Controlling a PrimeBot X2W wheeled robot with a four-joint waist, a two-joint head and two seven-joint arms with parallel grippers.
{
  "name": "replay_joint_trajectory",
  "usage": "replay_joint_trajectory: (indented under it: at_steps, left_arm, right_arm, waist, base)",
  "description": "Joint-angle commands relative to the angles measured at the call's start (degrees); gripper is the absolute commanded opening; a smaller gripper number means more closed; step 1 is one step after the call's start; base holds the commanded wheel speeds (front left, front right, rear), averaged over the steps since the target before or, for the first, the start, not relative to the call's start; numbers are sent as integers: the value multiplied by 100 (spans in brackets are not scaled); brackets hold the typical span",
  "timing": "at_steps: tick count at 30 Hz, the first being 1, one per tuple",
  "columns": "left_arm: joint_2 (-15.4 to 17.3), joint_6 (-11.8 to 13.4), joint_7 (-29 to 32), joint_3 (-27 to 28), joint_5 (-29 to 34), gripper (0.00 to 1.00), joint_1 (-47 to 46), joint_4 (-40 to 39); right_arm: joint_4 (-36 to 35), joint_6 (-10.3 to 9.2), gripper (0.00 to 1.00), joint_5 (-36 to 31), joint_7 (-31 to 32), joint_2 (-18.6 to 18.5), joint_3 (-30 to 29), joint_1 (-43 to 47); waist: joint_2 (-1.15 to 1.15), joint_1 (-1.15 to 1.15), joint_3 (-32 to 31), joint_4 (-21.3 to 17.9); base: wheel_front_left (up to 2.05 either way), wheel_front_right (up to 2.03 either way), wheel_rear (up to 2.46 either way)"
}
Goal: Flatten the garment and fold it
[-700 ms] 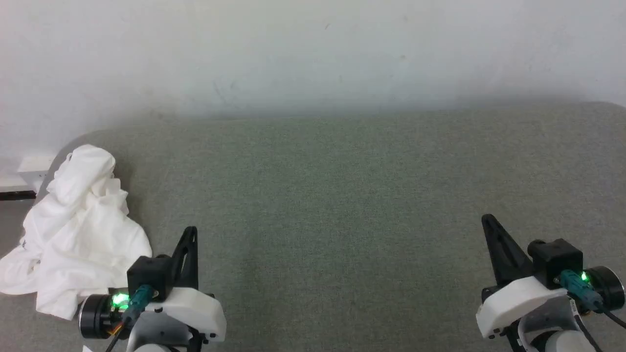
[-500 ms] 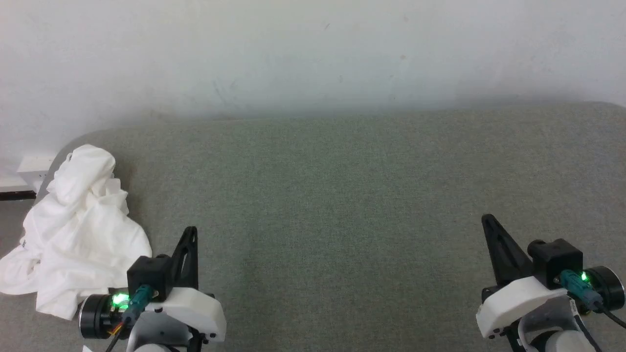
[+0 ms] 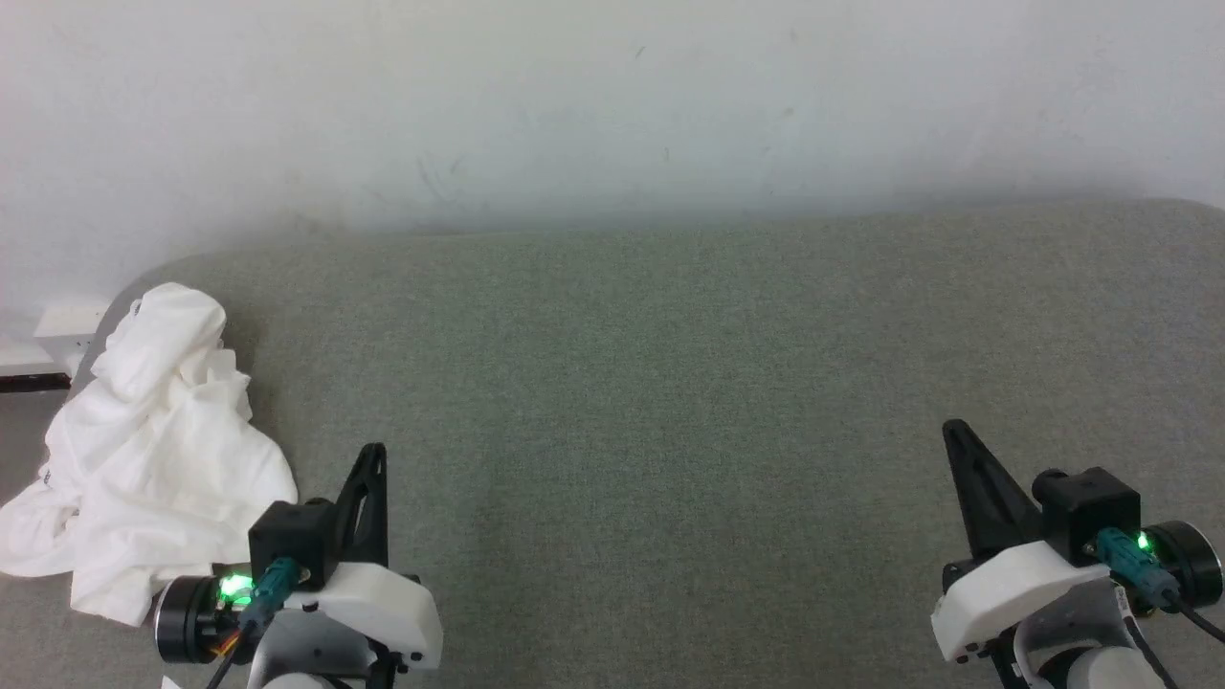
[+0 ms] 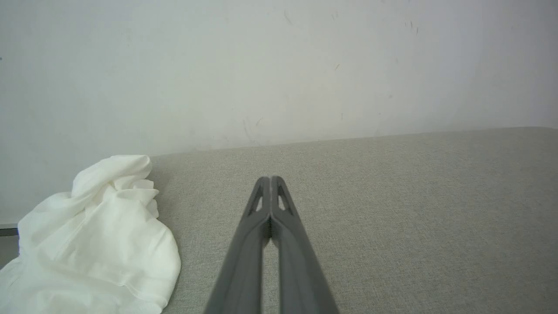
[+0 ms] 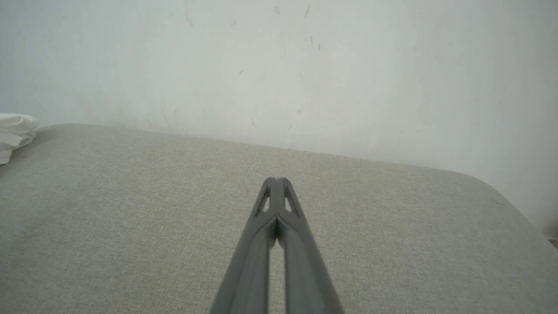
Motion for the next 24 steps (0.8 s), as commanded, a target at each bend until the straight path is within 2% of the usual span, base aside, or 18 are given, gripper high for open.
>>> replay_joint_trajectory:
  at_steps: [1, 6, 7, 24]
  left_arm:
    - [-22, -9, 3, 24, 36, 0, -63, -30]
    - [-22, -9, 3, 24, 36, 0, -63, -30]
    - [1, 0, -1, -4, -3, 100, 0, 2]
    - [-1, -4, -169, -125, -211, 100, -76, 73]
  right_arm:
    - [10, -4, 0, -42, 3, 23, -12, -83]
    - [10, -4, 0, -42, 3, 23, -12, -83]
    - [0, 0, 100, 3, 0, -1, 1, 2]
    - [14, 0, 100, 86, -169, -1, -72, 37]
  waist:
    - [0, 0, 0, 0]
    - [0, 0, 0, 0]
    - [0, 0, 0, 0]
    - [0, 0, 15, 42]
  base:
    - [0, 0, 0]
    - [0, 0, 0]
    - [0, 0, 0]
    - [0, 0, 0]
